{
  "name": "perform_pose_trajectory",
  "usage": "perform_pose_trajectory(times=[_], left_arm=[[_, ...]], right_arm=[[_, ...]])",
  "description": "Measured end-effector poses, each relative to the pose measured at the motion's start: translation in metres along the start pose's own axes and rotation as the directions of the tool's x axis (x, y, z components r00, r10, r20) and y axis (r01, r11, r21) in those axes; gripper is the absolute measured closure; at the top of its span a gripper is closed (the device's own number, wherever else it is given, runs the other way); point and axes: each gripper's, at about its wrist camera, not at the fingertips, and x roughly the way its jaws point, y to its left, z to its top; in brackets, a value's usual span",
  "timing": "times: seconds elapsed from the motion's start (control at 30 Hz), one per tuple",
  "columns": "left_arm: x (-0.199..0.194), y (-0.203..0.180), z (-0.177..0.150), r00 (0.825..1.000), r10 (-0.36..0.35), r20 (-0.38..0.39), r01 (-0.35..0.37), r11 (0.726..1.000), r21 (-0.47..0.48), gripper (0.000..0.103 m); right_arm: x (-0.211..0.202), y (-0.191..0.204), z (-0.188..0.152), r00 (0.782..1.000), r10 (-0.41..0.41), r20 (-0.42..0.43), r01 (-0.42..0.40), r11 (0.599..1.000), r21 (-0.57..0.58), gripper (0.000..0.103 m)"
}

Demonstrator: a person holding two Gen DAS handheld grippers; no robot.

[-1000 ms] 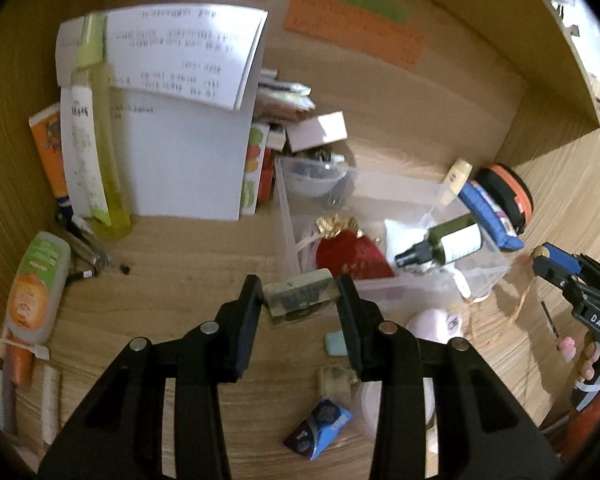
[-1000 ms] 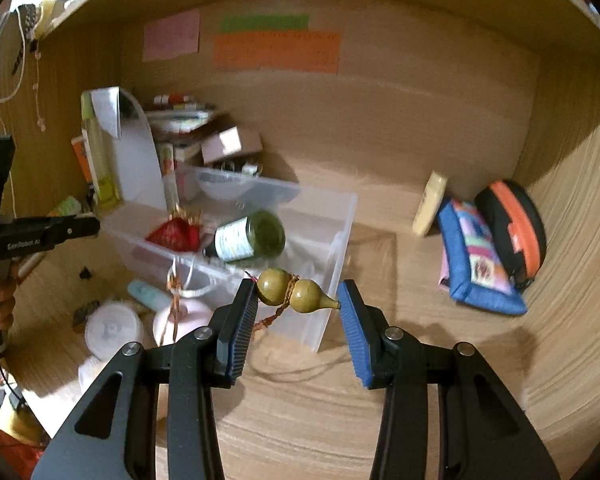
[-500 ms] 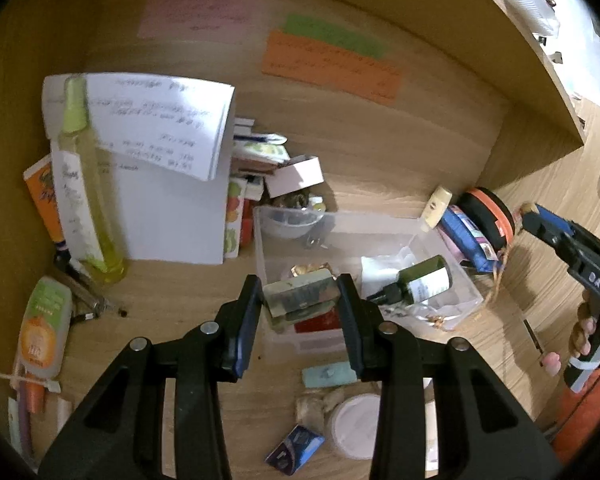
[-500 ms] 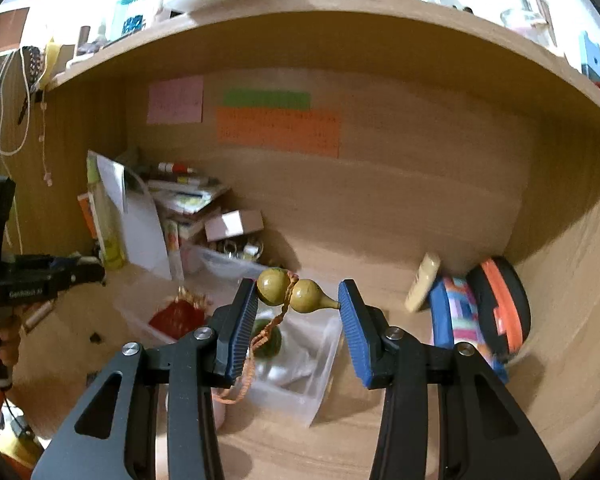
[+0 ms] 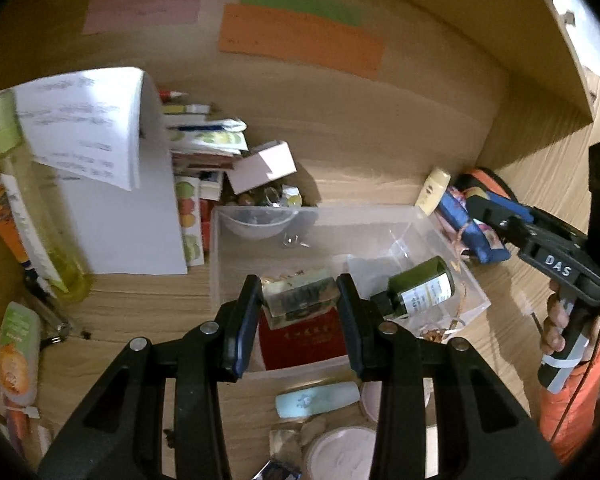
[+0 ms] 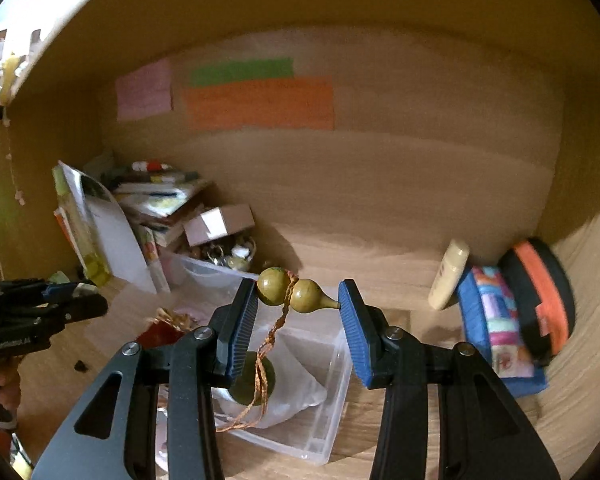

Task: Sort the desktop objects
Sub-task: 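Carry the grey case and gourd charm into the clear box and open both grippers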

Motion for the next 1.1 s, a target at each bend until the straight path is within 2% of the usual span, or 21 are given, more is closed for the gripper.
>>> perform_pose_trajectory(times=[0.13, 0.3, 0.47, 0.57, 0.67, 0.73, 0.87, 1.03, 1.1], left_arm=[[0.019, -0.007, -0.002, 0.999, -0.008, -0.038, 0.008, 1.0, 0.004, 0.065], [0.043, -0.01, -0.005, 0.997, 0.002, -0.076, -0.001, 1.0, 0.006, 0.065], [0.055, -0.009, -0.009, 0.996, 0.018, -0.087, -0.018, 1.0, 0.01, 0.065], [0.056, -0.008, -0.01, 0.996, 0.01, -0.09, -0.009, 1.0, 0.009, 0.065], [0.053, -0.009, -0.01, 0.997, 0.006, -0.077, -0.005, 1.0, 0.018, 0.065], [0.051, -0.01, -0.01, 0.997, 0.004, -0.074, -0.002, 1.0, 0.024, 0.065], [0.047, -0.012, -0.01, 0.998, 0.005, -0.063, -0.003, 0.999, 0.034, 0.063], [0.037, -0.013, -0.006, 1.0, 0.022, -0.02, -0.022, 0.999, 0.035, 0.051], [0.032, -0.014, -0.004, 1.0, 0.029, -0.005, -0.029, 0.999, 0.036, 0.049]], right_arm=[[0.022, -0.011, -0.012, 0.998, 0.021, -0.053, -0.019, 0.999, 0.035, 0.064], [0.037, -0.012, -0.024, 0.995, 0.032, -0.093, -0.031, 0.999, 0.017, 0.064], [0.047, -0.011, -0.032, 0.992, 0.039, -0.124, -0.038, 0.999, 0.011, 0.064], [0.049, -0.011, -0.033, 0.992, 0.02, -0.121, -0.021, 1.0, -0.009, 0.064], [0.049, -0.012, -0.033, 0.992, 0.037, -0.117, -0.037, 0.999, 0.003, 0.063], [0.049, -0.012, -0.032, 0.993, 0.031, -0.112, -0.031, 1.0, 0.003, 0.055], [0.047, -0.011, -0.031, 0.995, 0.016, -0.095, -0.016, 1.0, 0.001, 0.047], [0.039, -0.011, -0.027, 0.997, 0.032, -0.071, -0.031, 0.999, 0.016, 0.032], [0.035, -0.009, -0.026, 0.998, 0.029, -0.06, -0.029, 0.999, 0.013, 0.029]])
